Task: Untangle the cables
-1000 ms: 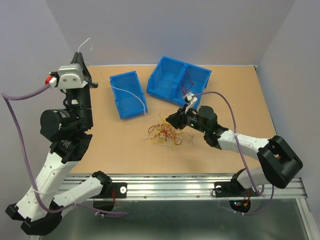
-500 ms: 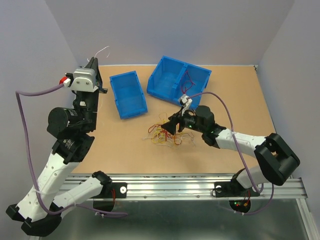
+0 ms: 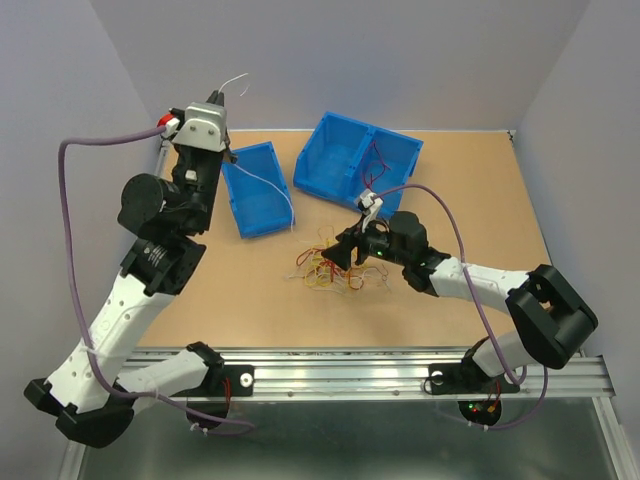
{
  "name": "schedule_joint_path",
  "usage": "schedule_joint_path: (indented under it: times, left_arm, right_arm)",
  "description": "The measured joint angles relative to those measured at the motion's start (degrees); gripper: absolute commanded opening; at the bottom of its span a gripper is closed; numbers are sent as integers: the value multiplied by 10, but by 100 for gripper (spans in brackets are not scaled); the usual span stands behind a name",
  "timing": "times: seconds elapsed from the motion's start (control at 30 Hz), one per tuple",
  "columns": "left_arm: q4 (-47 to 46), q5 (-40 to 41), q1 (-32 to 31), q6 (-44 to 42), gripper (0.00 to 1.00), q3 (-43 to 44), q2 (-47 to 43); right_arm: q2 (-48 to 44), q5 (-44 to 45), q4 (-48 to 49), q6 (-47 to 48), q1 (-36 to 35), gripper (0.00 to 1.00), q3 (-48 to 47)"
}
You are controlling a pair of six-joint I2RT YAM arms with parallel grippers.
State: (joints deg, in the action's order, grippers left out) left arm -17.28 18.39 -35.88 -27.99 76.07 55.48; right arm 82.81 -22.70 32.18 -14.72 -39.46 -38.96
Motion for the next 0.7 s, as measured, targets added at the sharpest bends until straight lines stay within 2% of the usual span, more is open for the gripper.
schedule_joint_path:
  times: [0.3,0.4,0.6,0.7]
  left_arm:
    - [-12,-4,13,-29,0,96,130]
    - [-10,-3,35,-31,0,101,159]
    - [-19,-23,121,-16,0,106,189]
    - [-38,-25,136,-16,0,106,199]
  right_arm:
    - [-19,21,2,0,0,74,0]
    - [-37,32,5,0,0,74,0]
    - [-55,43,13,0,0,74,0]
    - [-59,48,13,0,0,74,0]
